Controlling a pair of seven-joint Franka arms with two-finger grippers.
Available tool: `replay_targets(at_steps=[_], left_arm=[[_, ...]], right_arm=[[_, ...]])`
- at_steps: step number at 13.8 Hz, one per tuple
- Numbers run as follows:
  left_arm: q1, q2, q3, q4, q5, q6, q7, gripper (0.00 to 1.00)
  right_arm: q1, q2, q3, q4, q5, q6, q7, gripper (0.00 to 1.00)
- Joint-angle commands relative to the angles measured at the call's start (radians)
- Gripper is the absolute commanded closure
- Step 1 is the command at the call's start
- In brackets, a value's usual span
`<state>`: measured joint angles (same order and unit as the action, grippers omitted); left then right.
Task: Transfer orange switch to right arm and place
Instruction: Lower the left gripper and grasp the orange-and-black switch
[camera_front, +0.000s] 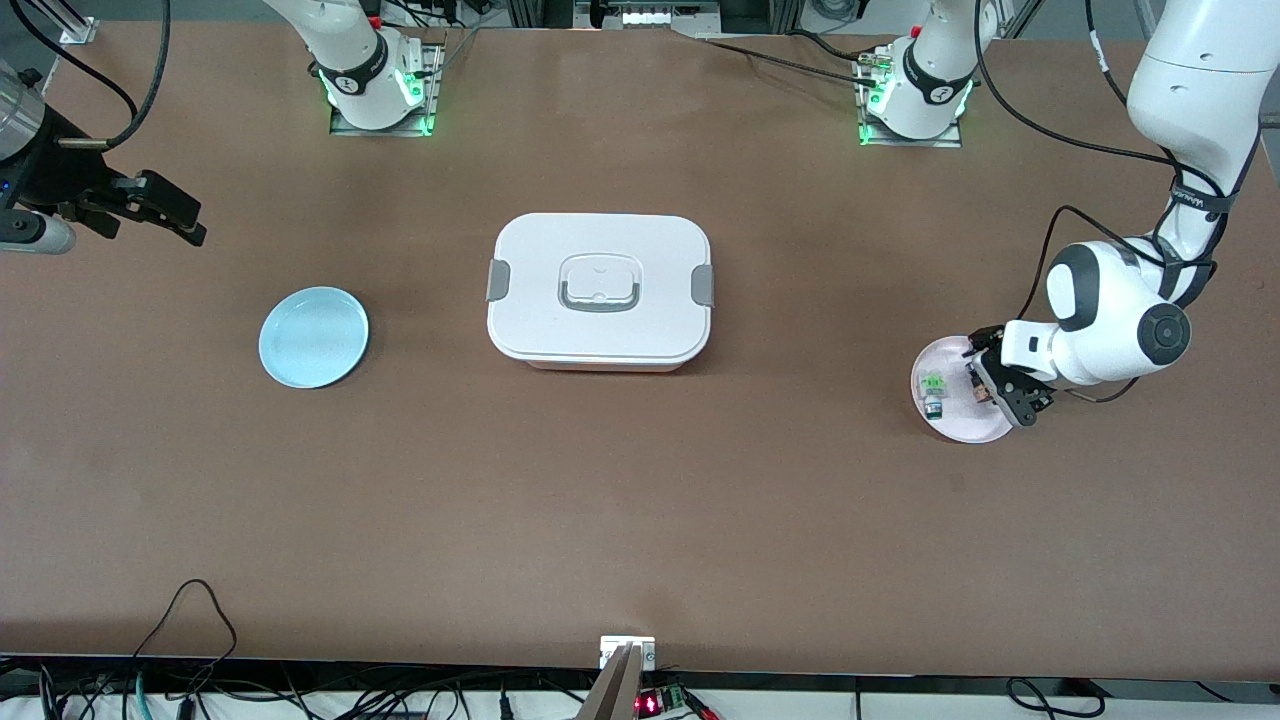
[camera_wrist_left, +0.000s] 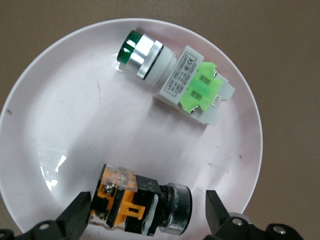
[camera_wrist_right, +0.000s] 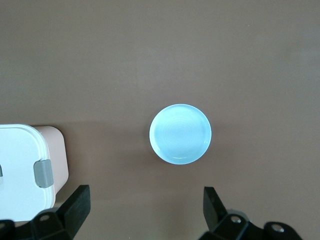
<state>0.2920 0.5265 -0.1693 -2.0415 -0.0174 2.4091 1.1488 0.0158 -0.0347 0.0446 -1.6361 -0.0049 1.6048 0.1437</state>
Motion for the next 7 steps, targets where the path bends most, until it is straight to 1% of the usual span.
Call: replay_targets(at_steps=[1,2,3,4,5,6,7], left_arm=[[0.018,-0.037,-0.013,-0.026,0.011,0.01,0.026,0.58],[0.018,-0.04,-0.013,-0.025,0.011,0.01,0.028,0.93],[0.018,-0.049,-0.013,-0.025,0.011,0.008,0.026,1.0],[0.016,-0.057,-0.022,-0.022,0.013,0.007,0.026,1.0],[0.03,-0.091,-0.068,-0.017,0.007,0.001,0.017,1.0],[0.045,-0.123,-0.116,-0.014,-0.04,-0.013,0.02,1.0],[0.073,-0.147,-0.168,-0.005,-0.143,-0.071,0.023,1.0]], right_arm=[[-0.008,-0.005,0.009,-0.007,0.006,0.014,-0.007,0.0],[-0.008,-0.005,0.008,-0.007,0.006,0.017,-0.007,0.0],[-0.01,-0.004,0.009,-0.005,0.006,0.018,-0.007,0.0],[-0.01,0.001,0.008,-0.005,0.006,0.02,-0.007,0.0],[-0.008,0.003,0.008,-0.005,0.006,0.032,-0.007,0.0],[-0.007,0.003,0.009,-0.007,0.006,0.032,-0.004,0.0],[-0.002,0.003,0.009,-0.007,0.006,0.033,0.0,0.0]])
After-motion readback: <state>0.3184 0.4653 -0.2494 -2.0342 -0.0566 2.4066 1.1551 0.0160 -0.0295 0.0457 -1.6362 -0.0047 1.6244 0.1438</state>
